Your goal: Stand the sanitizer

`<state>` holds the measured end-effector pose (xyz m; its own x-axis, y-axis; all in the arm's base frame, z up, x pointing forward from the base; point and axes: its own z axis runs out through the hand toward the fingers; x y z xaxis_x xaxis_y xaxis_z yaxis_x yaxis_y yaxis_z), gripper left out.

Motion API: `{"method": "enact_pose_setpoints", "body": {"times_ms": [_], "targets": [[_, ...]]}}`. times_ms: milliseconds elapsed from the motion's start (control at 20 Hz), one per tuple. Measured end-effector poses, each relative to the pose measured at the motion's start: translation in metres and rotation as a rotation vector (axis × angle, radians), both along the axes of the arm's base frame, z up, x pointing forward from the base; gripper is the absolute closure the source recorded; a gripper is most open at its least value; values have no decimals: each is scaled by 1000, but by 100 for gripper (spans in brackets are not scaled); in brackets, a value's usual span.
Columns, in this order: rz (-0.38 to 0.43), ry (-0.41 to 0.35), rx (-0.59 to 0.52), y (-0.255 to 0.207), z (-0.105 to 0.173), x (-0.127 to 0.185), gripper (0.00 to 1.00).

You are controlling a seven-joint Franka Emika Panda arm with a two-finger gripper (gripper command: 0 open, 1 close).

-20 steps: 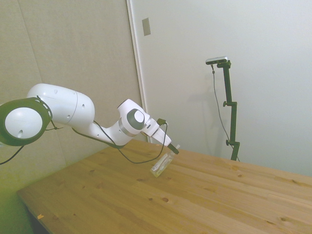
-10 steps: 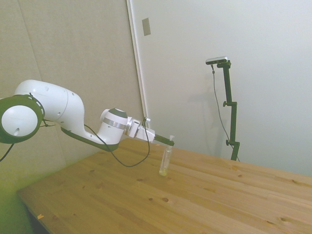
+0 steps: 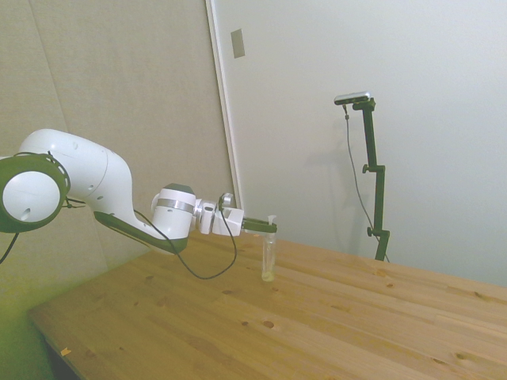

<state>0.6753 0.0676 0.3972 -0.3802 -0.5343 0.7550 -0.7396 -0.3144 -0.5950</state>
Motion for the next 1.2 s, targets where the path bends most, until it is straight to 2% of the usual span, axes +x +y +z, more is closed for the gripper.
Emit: {"method": "enact_pose_setpoints", "body": {"times_ms": [150, 750, 800, 1200], "targets": [[19, -18, -23, 0, 9, 3, 100], [18, 13, -36, -5, -18, 12, 100], [21, 13, -37, -5, -19, 13, 0], [44, 11, -29, 9, -18, 12, 0]]}}
